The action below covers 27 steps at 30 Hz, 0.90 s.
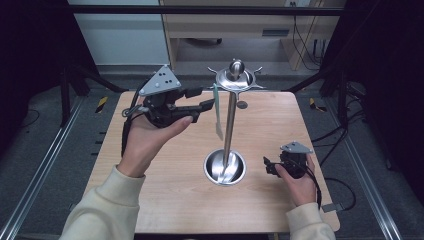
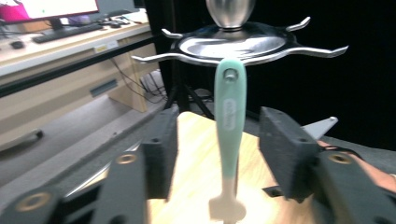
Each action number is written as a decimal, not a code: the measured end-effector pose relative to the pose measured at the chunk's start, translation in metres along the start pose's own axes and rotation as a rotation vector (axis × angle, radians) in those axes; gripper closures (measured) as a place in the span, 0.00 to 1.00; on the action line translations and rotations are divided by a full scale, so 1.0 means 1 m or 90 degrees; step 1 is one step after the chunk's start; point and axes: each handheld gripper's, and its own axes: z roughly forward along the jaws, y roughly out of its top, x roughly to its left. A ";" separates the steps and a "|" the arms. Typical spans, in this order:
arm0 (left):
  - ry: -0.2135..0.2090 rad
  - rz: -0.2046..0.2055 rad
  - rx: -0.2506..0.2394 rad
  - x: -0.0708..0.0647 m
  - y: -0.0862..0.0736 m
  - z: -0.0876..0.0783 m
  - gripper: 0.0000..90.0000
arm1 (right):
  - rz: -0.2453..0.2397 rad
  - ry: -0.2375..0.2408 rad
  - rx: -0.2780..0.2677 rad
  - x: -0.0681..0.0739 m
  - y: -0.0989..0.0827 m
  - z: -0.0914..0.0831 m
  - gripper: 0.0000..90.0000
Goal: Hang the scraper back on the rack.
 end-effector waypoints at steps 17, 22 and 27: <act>0.039 0.058 0.163 0.009 -0.018 -0.016 0.14 | 0.003 -0.005 0.002 -0.001 -0.001 -0.002 0.09; 0.040 0.083 0.226 0.008 -0.029 -0.013 0.12 | 0.006 -0.005 0.001 -0.001 -0.001 -0.002 0.09; 0.036 0.090 0.256 0.006 -0.038 -0.007 0.10 | 0.008 -0.003 0.001 -0.001 -0.001 -0.002 0.08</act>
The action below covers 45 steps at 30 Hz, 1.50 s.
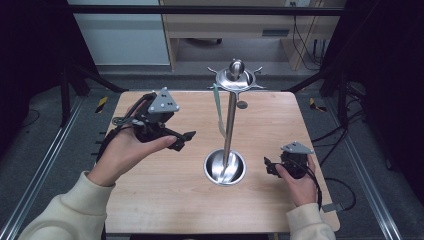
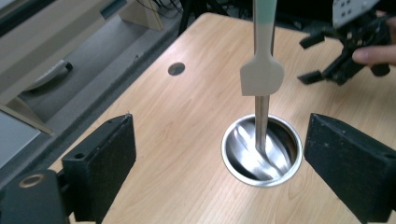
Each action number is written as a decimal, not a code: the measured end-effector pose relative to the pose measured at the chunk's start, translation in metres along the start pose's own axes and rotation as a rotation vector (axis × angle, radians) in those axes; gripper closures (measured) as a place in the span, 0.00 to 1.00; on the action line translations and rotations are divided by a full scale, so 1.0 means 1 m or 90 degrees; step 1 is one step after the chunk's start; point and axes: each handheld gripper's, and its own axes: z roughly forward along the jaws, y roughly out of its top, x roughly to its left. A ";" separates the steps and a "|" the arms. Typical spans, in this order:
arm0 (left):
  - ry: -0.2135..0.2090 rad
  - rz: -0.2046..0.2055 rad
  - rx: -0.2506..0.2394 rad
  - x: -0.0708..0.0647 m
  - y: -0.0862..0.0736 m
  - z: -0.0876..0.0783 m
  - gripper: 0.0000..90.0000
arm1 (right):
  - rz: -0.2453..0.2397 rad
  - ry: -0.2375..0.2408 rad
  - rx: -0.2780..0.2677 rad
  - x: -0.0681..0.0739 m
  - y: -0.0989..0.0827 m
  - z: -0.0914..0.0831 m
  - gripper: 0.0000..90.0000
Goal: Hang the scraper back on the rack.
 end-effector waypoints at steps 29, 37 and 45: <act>-0.010 0.005 0.135 -0.004 -0.072 0.054 0.06 | -0.010 -0.002 -0.005 -0.001 -0.001 0.000 0.08; 0.007 -0.015 0.159 0.007 -0.099 0.064 0.07 | -0.023 0.000 0.002 -0.003 -0.002 -0.001 0.10; 0.023 -0.042 0.170 0.019 -0.120 0.067 0.07 | -0.027 0.003 0.004 -0.003 -0.003 -0.002 0.10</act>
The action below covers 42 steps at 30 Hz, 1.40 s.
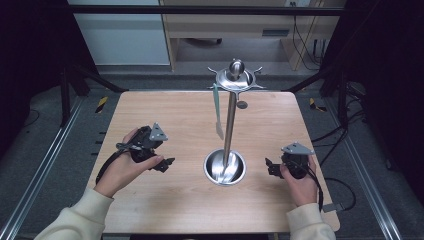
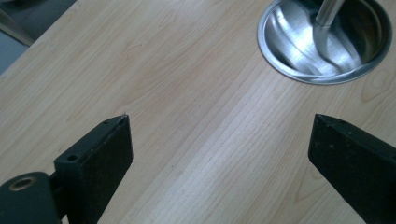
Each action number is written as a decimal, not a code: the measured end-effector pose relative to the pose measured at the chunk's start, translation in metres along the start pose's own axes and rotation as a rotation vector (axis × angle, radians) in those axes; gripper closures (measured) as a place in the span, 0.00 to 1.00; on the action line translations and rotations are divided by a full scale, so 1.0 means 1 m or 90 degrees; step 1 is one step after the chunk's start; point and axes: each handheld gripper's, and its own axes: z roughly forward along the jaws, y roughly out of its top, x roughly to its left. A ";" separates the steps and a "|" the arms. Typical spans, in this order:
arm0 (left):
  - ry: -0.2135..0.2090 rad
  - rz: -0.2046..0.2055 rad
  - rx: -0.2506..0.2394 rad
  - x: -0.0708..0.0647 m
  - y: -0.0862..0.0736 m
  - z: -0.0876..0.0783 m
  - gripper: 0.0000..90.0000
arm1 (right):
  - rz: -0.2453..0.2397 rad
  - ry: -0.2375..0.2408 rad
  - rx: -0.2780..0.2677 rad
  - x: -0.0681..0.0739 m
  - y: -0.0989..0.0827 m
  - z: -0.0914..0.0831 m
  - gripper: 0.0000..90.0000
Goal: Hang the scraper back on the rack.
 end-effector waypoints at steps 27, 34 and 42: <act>0.063 -0.041 -0.008 0.019 -0.060 0.023 0.10 | -0.017 0.001 0.001 0.001 -0.001 0.001 0.11; 0.063 -0.059 -0.024 0.018 -0.074 0.033 0.10 | -0.021 0.002 0.000 0.001 -0.001 0.001 0.11; 0.084 -0.075 -0.037 0.020 -0.089 0.048 0.10 | -0.015 -0.004 0.001 -0.002 -0.003 0.000 0.11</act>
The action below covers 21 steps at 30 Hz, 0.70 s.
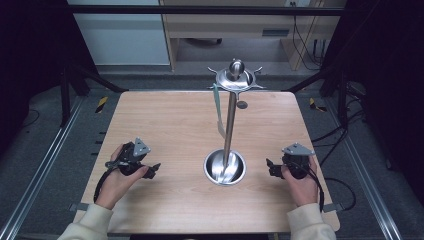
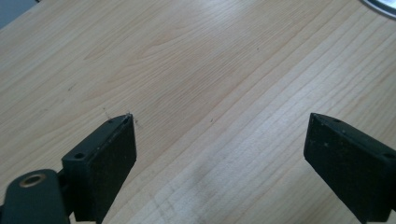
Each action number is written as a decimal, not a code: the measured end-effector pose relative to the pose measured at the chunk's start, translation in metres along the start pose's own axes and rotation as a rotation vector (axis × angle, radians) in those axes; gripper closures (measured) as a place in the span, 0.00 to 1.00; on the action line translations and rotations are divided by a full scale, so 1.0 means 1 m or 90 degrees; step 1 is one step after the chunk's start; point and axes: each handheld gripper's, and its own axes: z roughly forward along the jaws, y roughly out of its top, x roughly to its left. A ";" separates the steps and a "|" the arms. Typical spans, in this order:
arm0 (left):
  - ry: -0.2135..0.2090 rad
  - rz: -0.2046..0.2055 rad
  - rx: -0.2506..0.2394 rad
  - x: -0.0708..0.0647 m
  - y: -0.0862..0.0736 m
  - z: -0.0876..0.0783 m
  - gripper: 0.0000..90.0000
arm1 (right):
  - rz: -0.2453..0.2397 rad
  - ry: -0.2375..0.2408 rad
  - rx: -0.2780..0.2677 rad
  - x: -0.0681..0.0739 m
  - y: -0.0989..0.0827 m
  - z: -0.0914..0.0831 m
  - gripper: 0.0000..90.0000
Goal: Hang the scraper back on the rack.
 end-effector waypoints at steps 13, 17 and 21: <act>0.066 -0.084 0.011 0.035 -0.031 0.006 0.11 | -0.003 0.001 0.000 0.001 0.000 0.001 0.11; 0.114 -0.118 0.001 0.042 -0.040 0.005 0.11 | -0.003 0.000 -0.001 0.000 0.000 0.001 0.11; 0.139 -0.137 -0.011 0.045 -0.046 0.002 0.11 | -0.001 0.001 0.002 0.000 0.000 0.001 0.11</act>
